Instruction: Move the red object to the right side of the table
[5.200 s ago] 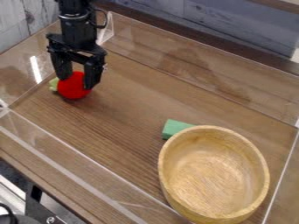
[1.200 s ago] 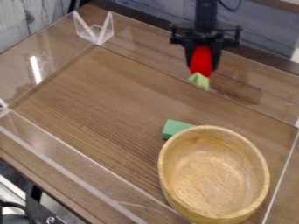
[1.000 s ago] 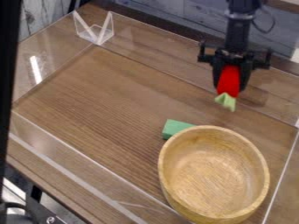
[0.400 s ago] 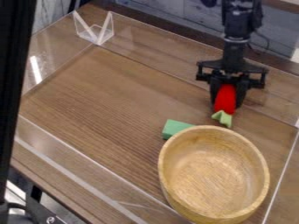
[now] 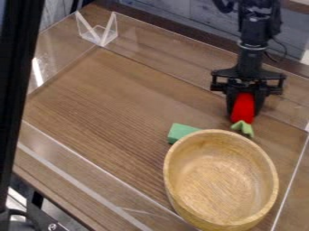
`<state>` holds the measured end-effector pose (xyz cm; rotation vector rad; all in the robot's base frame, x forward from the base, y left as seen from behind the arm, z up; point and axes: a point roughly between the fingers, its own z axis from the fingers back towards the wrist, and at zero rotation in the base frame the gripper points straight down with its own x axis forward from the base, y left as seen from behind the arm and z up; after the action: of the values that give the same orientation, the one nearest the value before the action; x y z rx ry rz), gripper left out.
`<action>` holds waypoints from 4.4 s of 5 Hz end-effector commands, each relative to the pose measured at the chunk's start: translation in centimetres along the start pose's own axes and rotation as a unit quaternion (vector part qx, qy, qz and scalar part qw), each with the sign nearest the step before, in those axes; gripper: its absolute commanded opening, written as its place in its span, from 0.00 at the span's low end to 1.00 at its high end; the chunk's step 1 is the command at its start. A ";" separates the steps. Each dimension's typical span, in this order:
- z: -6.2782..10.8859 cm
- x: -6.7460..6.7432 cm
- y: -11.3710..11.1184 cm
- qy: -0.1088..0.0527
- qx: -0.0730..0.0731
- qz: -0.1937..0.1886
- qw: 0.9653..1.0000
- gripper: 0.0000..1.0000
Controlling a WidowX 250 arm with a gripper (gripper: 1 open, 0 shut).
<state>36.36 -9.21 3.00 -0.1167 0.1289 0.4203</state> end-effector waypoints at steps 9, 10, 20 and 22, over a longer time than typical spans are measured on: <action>5.4 0.8 1.6 -0.086 -0.039 0.073 0.993 1.00; 10.3 0.9 2.4 -0.103 -0.073 0.090 0.988 1.00; 12.2 1.9 6.5 -0.133 -0.049 0.031 0.989 1.00; 12.6 1.9 7.8 -0.130 -0.037 0.018 0.991 1.00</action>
<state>35.64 0.15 11.65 -0.1191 -0.0595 0.4782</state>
